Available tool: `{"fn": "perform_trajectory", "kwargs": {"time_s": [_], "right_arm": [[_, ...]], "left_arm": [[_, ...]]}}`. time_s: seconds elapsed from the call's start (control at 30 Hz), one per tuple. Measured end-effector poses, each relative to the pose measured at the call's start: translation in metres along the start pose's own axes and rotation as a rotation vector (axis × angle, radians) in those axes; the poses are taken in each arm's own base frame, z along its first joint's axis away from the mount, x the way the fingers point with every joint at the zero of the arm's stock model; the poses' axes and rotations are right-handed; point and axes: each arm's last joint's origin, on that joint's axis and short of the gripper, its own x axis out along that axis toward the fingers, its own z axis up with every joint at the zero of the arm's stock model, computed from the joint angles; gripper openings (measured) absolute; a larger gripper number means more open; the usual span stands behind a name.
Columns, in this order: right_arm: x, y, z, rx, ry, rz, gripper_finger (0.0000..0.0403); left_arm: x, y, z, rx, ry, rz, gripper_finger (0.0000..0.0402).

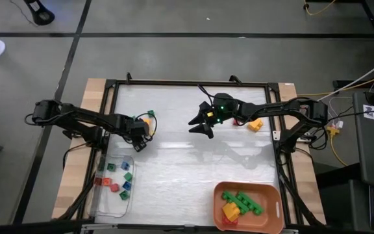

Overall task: Sort blocks by size
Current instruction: Put the small green game piece into the transparent bin

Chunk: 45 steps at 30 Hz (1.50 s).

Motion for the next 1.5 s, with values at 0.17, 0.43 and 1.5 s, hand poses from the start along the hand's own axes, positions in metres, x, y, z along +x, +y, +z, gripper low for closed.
{"fn": "perform_trajectory", "kwargs": {"time_s": [0.17,0.43,1.5], "right_arm": [[0.0,0.0,0.0,-0.001,0.0,0.0,0.0239],[0.0,0.0,0.0,-0.001,0.0,0.0,0.0239],[0.0,-0.001,-0.002,-0.006,0.024,-0.008,0.0239]], "left_arm": [[0.0,-0.002,0.004,0.017,-0.042,-0.018,0.0184],[0.001,0.001,0.007,0.011,-0.052,-0.004,0.0095],[-0.132,-0.025,-0.048,-0.018,0.338,-0.735,0.0089]]}}
